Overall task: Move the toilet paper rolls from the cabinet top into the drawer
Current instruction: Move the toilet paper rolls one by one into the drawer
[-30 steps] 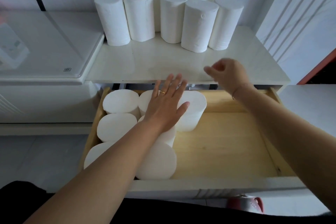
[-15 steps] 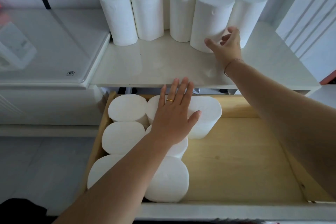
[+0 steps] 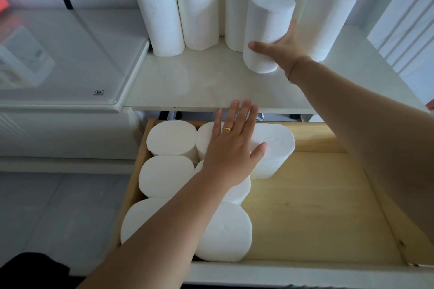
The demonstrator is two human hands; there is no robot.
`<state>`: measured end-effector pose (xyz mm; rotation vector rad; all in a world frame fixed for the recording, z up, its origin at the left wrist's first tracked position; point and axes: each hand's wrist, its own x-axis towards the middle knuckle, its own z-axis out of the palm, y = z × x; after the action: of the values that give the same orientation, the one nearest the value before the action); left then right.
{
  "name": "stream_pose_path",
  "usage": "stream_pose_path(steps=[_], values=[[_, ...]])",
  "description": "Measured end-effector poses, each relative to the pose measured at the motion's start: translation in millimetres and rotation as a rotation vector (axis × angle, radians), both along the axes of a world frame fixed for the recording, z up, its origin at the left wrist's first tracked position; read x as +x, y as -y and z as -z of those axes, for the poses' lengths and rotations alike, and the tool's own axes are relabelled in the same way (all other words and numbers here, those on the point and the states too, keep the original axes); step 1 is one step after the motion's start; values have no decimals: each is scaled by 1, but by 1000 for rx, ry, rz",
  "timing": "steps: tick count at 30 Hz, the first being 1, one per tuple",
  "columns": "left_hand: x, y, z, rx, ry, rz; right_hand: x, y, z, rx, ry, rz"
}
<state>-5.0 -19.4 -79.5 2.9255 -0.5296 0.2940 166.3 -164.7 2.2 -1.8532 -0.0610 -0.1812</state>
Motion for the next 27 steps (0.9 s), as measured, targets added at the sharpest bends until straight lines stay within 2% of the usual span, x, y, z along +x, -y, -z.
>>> stream_pose_path(steps=[7,11,20,27], values=[[0,0,1,4,5,-3,-5,-2,-1,-52,29,114],[-1,1,0,6,13,-4,-14,2,-1,-95,28,100],[0,1,0,22,6,-7,-16,-20,-6,17,67,214],[1,0,3,34,31,-15,-37,1,-5,-33,62,110]])
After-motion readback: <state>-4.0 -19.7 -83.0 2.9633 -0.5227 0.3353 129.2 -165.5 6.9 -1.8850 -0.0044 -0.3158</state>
